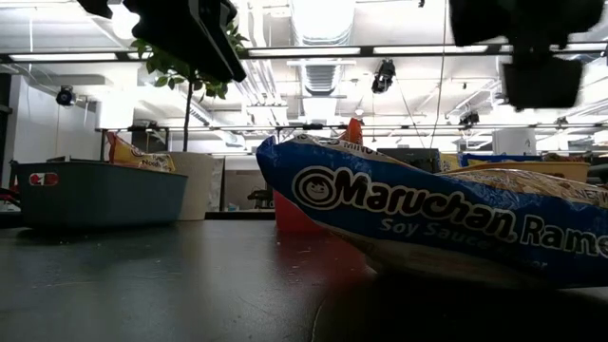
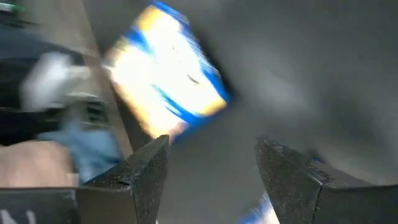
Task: Sort Maruchan noodles
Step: Put the blue noodle pack into the yellow bin
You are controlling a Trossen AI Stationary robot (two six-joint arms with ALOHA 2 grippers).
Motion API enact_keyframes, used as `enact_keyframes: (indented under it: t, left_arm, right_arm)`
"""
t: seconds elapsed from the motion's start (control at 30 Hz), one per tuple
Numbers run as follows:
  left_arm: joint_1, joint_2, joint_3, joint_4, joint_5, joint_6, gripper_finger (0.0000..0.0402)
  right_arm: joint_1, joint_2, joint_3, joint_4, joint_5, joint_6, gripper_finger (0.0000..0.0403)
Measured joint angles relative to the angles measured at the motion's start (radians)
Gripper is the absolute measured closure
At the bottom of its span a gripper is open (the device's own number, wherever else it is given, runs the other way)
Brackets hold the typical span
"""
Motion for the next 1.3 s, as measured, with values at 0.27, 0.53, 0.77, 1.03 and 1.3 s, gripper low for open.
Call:
enact_keyframes:
  t: [0.27, 0.53, 0.77, 1.03, 1.3]
  left_arm:
    - [0.000, 0.000, 0.000, 0.001, -0.002, 0.000, 0.0245]
    - [0.000, 0.001, 0.000, 0.002, -0.054, 0.001, 0.0245]
    - [0.000, 0.001, 0.000, 0.016, -0.054, -0.005, 0.0245]
    - [0.000, 0.001, 0.000, 0.074, -0.053, -0.001, 0.0245]
    - [0.000, 0.035, -0.027, 0.211, -0.052, 0.008, 0.0245]
  right_arm:
    - [0.113, 0.148, 0.226, -0.630, -0.018, 0.239, 0.0179]
    - [0.309, 0.290, 0.243, -0.615, -0.147, 0.018, 0.0179]
    - [0.393, 0.396, 0.202, -0.618, -0.064, -0.066, 0.0193]
    - [0.368, 0.423, 0.254, -0.587, 0.289, -0.092, 0.0264]
    - [0.394, 0.308, 0.227, -0.563, 0.462, 0.033, 0.0315]
